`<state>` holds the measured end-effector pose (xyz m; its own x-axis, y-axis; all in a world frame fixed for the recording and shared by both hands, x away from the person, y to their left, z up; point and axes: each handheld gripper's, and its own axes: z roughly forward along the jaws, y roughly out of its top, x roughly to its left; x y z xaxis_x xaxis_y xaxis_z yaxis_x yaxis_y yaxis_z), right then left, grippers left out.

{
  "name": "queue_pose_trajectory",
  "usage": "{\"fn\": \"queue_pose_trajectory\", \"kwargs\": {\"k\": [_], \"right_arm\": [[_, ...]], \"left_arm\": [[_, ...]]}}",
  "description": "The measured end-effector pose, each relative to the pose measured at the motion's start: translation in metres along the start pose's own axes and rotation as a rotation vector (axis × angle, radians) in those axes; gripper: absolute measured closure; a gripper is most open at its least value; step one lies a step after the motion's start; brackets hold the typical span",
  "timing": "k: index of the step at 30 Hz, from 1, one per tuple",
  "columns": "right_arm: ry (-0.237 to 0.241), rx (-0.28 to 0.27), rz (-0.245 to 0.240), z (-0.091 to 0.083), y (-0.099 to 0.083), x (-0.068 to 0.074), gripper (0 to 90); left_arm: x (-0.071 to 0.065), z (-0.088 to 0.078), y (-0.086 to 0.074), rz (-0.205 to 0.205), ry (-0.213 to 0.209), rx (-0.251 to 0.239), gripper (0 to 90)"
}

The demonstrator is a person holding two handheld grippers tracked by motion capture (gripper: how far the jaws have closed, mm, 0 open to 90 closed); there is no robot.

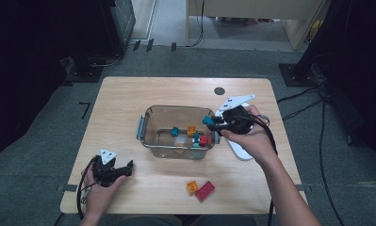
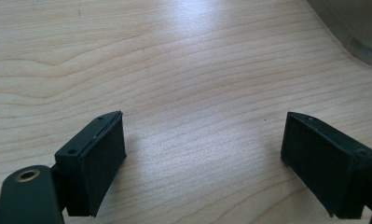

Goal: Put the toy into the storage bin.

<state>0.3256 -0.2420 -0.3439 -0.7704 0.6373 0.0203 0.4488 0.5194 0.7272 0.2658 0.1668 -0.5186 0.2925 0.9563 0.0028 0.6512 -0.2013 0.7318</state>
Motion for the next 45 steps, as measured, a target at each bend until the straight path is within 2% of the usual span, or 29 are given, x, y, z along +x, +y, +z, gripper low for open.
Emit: {"fn": "queue_pose_trajectory", "kwargs": {"k": [10, 21, 28, 31, 34, 42, 43, 45], "right_arm": [[0.049, 0.054, -0.026, 0.029, 0.016, 0.011, 67.9], [0.058, 0.155, -0.044, 0.06, 0.02, 0.019, 67.9], [0.06, 0.215, -0.019, 0.071, 0.018, 0.018, 67.3], [0.082, 0.214, -0.006, 0.073, 0.017, 0.017, 62.0], [0.085, 0.205, -0.002, 0.072, 0.016, 0.017, 58.3], [0.091, 0.102, -0.016, 0.058, 0.012, 0.018, 43.3], [0.094, 0.098, -0.015, 0.056, 0.011, 0.018, 42.9], [0.115, 0.083, -0.009, 0.051, 0.009, 0.018, 36.6]], "left_arm": [[0.0, 0.0, 0.0, 0.0, 0.0, 0.0, 13.2], [0.0, 0.0, 0.0, 0.0, 0.0, 0.0, 13.2], [0.0, 0.0, 0.0, 0.0, 0.0, 0.0, 13.2], [0.0, 0.0, 0.0, 0.0, 0.0, 0.0, 13.2], [0.0, 0.0, 0.0, 0.0, 0.0, 0.0, 13.2], [0.0, 0.0, 0.0, 0.0, 0.0, 0.0, 13.2], [0.0, 0.0, 0.0, 0.0, 0.0, 0.0, 13.2], [0.0, 0.0, 0.0, 0.0, 0.0, 0.0, 13.2]]}}
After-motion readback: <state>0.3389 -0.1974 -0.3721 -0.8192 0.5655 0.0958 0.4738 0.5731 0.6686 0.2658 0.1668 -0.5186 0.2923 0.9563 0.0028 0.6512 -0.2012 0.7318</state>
